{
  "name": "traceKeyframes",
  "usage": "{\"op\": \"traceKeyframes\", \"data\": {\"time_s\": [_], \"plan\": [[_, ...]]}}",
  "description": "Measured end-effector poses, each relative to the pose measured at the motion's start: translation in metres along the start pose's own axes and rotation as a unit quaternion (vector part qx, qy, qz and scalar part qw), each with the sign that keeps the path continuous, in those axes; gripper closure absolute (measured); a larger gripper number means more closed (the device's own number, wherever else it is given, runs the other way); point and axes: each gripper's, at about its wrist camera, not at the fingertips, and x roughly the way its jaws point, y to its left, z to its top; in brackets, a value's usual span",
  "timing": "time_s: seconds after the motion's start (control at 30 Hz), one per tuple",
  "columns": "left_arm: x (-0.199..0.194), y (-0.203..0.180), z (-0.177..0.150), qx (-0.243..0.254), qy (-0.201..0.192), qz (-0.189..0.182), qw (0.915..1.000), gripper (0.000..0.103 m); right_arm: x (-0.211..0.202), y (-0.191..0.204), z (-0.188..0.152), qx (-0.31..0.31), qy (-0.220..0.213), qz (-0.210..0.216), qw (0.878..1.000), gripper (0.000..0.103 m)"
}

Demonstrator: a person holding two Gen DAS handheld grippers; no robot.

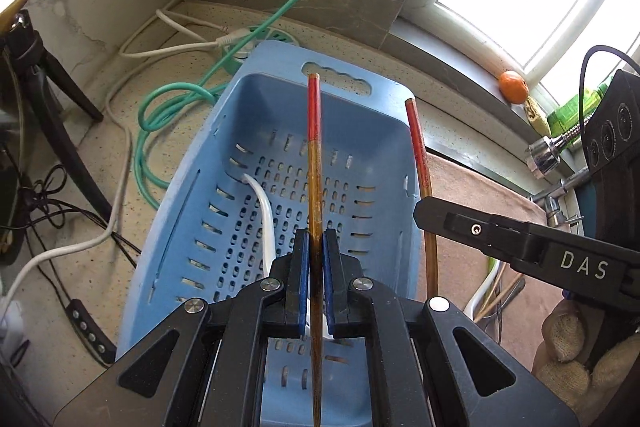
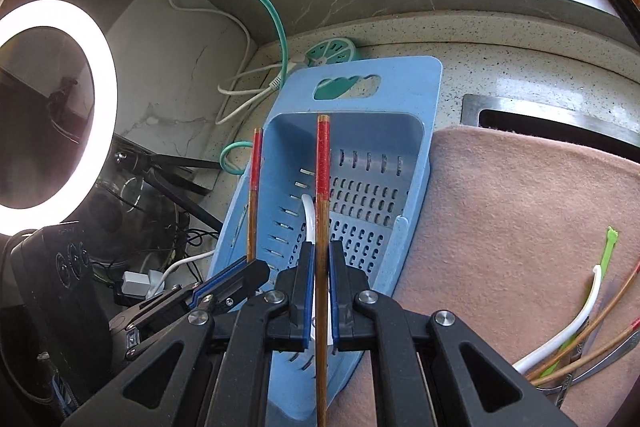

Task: Organize utensils
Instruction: 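Carry the chopsticks into the blue basket and open the left tool, then move the left tool back toward the metal spoon on the towel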

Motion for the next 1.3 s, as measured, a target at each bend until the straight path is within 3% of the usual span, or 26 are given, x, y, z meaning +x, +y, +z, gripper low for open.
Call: {"op": "traceKeyframes", "data": {"time_s": [0.13,0.2,0.3,0.53,0.63,1.03,1.3], "plan": [[0.001,0.001,0.002,0.002,0.0,0.004,1.0,0.097,0.001,0.0,0.002,-0.004,0.001,-0.008,1.0,0.093],[0.0,0.002,0.003,-0.003,-0.002,0.007,1.0,0.087,-0.002,-0.002,0.003,-0.004,0.002,-0.011,1.0,0.089],[-0.001,0.002,0.002,-0.006,-0.004,0.007,0.9999,0.087,-0.009,-0.007,0.001,-0.006,-0.002,-0.02,1.0,0.078],[-0.014,-0.011,-0.007,-0.002,-0.021,0.008,0.9997,0.087,-0.042,-0.029,-0.011,-0.008,-0.01,-0.018,1.0,0.073],[-0.021,-0.024,-0.014,0.008,-0.028,0.014,0.9995,0.087,-0.059,-0.043,-0.018,-0.01,-0.009,-0.015,1.0,0.073],[-0.027,-0.097,-0.06,0.036,-0.031,-0.006,0.9989,0.087,-0.131,-0.129,-0.056,-0.007,-0.029,-0.074,0.997,0.073],[-0.016,-0.155,-0.098,0.048,-0.012,-0.028,0.9984,0.087,-0.159,-0.18,-0.077,-0.015,-0.014,-0.074,0.997,0.073]]}}
